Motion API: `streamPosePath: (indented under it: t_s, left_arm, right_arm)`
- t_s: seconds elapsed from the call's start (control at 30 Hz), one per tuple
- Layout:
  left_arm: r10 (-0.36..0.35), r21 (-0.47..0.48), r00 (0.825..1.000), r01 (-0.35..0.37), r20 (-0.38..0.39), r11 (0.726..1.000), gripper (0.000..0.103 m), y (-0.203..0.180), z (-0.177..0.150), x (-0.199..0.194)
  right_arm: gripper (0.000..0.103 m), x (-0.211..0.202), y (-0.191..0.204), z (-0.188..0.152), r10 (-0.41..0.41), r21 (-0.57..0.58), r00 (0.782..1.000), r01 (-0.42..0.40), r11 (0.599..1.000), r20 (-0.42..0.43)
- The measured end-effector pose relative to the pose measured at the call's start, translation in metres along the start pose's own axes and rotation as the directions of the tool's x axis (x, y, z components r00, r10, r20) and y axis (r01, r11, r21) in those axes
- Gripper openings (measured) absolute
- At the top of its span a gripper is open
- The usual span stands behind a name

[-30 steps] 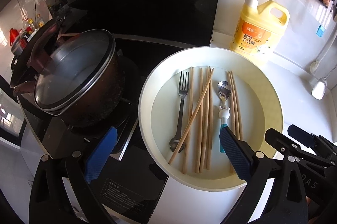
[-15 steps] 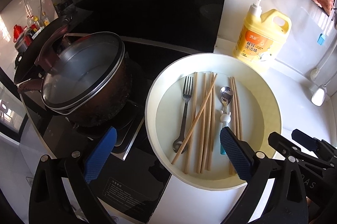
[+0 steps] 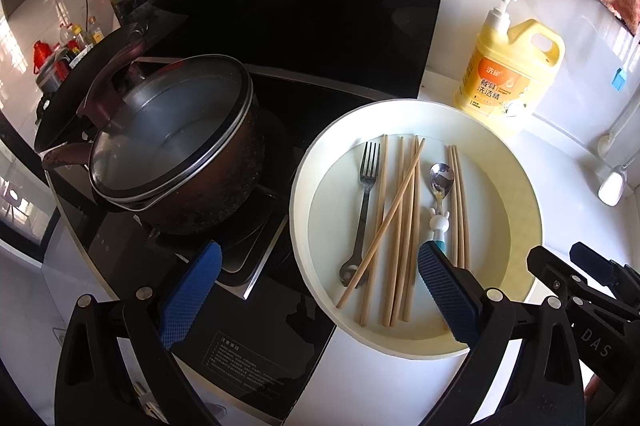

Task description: Organize utensils

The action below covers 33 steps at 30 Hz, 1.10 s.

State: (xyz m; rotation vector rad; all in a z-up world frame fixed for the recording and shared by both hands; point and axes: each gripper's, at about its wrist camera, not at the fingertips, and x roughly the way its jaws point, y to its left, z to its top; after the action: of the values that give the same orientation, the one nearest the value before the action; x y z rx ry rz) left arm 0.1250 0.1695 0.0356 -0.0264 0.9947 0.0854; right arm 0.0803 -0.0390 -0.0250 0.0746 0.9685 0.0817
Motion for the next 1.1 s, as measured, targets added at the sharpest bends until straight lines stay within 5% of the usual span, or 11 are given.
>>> streamPosePath:
  t_s: [1.1]
  left_arm:
    - [0.025, -0.01, 0.999, -0.025, -0.025, 1.0, 0.097, 0.005, -0.003, 0.004]
  right_arm:
    - [0.068, -0.007, 0.009, 0.003, -0.025, -0.016, 0.999, 0.026, 1.0, 0.045]
